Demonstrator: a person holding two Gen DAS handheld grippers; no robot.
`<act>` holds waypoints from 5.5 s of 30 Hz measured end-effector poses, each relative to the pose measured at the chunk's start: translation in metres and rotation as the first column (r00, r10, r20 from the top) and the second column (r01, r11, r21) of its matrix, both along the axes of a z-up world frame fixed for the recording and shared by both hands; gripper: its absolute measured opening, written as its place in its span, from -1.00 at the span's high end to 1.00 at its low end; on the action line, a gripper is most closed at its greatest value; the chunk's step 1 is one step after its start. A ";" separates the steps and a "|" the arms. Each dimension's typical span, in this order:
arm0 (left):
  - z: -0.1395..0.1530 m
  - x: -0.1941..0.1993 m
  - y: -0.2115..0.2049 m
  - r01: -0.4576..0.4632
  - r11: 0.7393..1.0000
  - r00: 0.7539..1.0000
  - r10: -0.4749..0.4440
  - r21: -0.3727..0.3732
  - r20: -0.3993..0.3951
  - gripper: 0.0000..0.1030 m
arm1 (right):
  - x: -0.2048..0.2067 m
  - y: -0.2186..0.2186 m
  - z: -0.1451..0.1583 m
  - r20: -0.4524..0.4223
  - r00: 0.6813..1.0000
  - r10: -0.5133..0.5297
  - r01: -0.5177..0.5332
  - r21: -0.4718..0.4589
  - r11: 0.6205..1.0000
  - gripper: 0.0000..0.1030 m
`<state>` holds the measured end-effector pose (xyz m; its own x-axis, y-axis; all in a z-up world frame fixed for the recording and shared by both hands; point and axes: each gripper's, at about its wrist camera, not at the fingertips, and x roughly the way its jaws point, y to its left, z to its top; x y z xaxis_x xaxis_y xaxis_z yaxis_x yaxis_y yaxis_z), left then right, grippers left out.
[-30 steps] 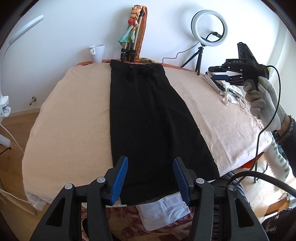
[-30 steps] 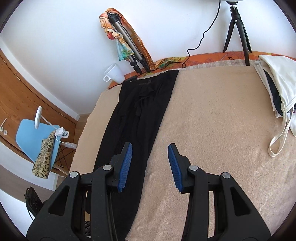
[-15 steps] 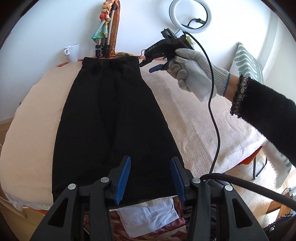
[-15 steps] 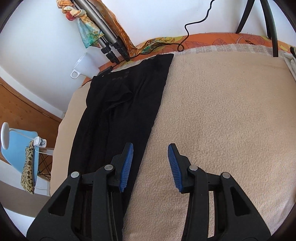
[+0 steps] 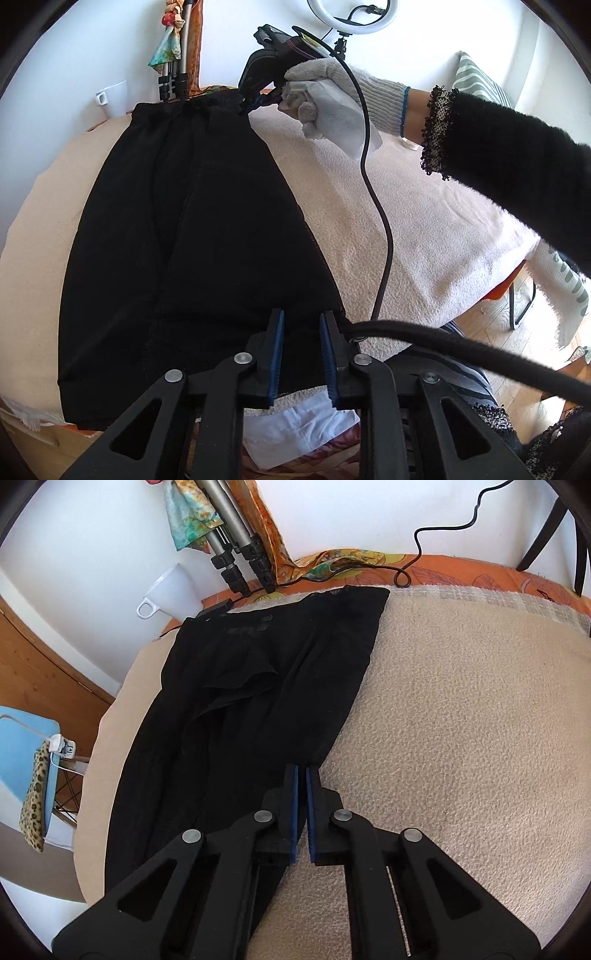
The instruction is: Fold small clothes
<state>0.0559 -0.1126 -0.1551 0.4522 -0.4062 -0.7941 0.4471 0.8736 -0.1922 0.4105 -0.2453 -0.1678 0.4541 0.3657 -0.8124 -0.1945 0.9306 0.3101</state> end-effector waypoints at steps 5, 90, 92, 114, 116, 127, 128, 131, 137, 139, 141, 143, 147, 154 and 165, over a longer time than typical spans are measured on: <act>-0.003 -0.002 -0.003 0.046 0.997 0.998 -0.048 -0.057 -0.034 0.76 | 0.004 0.005 0.030 0.062 0.997 0.052 -0.042 -0.152 0.987 0.96; 0.022 0.060 0.182 -0.288 0.901 0.927 0.177 -0.325 -0.330 0.95 | -0.319 -0.015 -0.037 -0.217 0.970 0.111 0.032 0.564 0.825 0.89; 0.028 0.069 0.183 -0.297 0.891 0.928 0.185 -0.343 -0.324 0.96 | -0.313 -0.017 -0.027 -0.194 0.976 0.099 0.030 0.569 0.822 0.89; 0.017 0.181 0.168 -0.362 0.872 0.915 0.265 -0.328 -0.304 0.96 | -0.209 -0.031 0.001 -0.150 0.988 -0.028 0.093 0.448 0.889 0.89; 0.015 0.185 0.170 -0.375 0.867 0.911 0.278 -0.328 -0.306 0.96 | -0.204 -0.033 0.000 -0.158 0.987 -0.026 0.094 0.439 0.893 0.89; 0.013 0.196 0.169 -0.382 0.879 0.911 0.306 -0.287 -0.276 0.56 | -0.178 -0.023 -0.007 -0.170 0.985 -0.001 0.069 0.395 0.916 0.89; 0.017 0.195 0.168 -0.377 0.885 0.916 0.312 -0.274 -0.252 0.47 | -0.176 -0.022 -0.007 -0.163 0.987 0.000 0.064 0.387 0.920 0.89; 0.028 0.190 0.163 -0.345 0.906 0.934 0.307 -0.246 -0.183 0.33 | -0.177 -0.019 0.002 -0.123 0.992 0.012 0.032 0.350 0.936 0.84; 0.036 0.170 0.159 -0.271 0.942 0.960 0.248 -0.200 -0.133 0.33 | -0.192 -0.020 0.027 -0.034 0.999 0.028 -0.017 0.302 0.953 0.49; 0.032 0.163 0.159 -0.251 0.948 0.962 0.223 -0.194 -0.155 0.34 | -0.199 -0.020 0.031 -0.013 0.999 0.038 -0.033 0.287 0.957 0.49; 0.028 0.158 0.156 -0.225 0.960 0.966 0.198 -0.168 -0.166 0.36 | -0.206 -0.017 0.031 -0.006 0.998 0.060 -0.056 0.272 0.961 0.49; 0.021 0.157 0.151 -0.202 0.970 0.968 0.177 -0.137 -0.179 0.38 | -0.211 -0.012 0.026 -0.014 0.995 0.095 -0.088 0.274 0.958 0.49; 0.008 0.159 0.146 -0.191 0.975 0.959 0.160 -0.115 -0.234 0.38 | -0.211 0.005 0.012 -0.029 0.989 0.147 -0.135 0.253 0.958 0.49; 0.000 0.174 0.138 -0.159 0.986 0.962 0.146 -0.039 -0.230 0.38 | -0.202 0.027 -0.006 -0.044 0.982 0.184 -0.169 0.236 0.957 0.49; 0.005 0.227 0.138 -0.176 0.984 0.978 0.176 0.011 -0.112 0.38 | -0.170 0.024 -0.003 0.003 0.997 0.078 -0.077 0.203 0.976 0.49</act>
<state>0.2827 0.0258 -0.1505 0.4248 -0.3274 -0.8440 0.2616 0.9369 -0.2318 0.2404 -0.2215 -0.1706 0.4136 0.5573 -0.7200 -0.2618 0.8302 0.4922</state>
